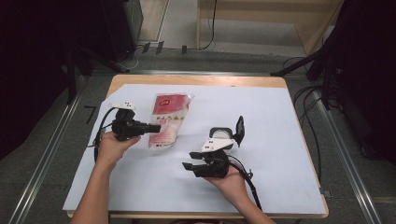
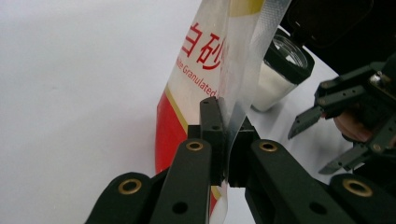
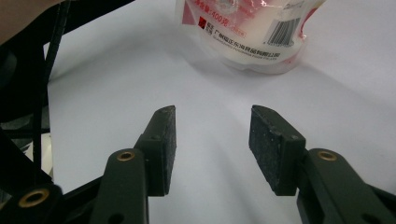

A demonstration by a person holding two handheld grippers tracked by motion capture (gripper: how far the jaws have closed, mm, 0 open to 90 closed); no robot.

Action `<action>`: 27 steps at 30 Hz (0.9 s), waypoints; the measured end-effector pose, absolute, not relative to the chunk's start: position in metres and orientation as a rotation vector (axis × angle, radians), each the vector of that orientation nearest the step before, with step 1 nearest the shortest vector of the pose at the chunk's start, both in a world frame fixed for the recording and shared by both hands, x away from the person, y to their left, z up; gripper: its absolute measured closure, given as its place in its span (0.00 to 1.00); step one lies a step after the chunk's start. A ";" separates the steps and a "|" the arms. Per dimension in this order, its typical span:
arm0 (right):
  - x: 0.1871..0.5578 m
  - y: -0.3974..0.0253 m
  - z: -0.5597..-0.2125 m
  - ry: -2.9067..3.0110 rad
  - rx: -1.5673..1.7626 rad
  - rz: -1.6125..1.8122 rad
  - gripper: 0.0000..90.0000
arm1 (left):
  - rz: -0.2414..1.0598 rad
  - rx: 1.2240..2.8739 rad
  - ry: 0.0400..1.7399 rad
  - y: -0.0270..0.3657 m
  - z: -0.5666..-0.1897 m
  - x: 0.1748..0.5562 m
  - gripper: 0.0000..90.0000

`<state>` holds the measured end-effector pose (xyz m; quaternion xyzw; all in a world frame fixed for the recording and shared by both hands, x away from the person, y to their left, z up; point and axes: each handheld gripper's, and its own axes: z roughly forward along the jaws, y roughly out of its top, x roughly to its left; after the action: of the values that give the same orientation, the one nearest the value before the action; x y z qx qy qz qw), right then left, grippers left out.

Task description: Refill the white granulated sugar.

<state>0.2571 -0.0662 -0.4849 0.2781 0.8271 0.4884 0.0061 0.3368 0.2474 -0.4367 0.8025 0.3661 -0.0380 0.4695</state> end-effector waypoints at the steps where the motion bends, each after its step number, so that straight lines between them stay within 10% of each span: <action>1: 0.257 -0.066 -0.485 2.593 0.871 1.522 0.58 | -0.099 1.974 0.898 0.249 -0.437 0.335 1.00; 27: 0.266 -0.059 -0.485 2.611 0.826 1.470 0.58 | -0.197 1.957 0.930 0.272 -0.451 0.317 0.91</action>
<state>0.2660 -0.0593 -0.4851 0.2656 0.8399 0.4730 0.0168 0.3172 0.2715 -0.4508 0.7966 0.3785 -0.0801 0.4646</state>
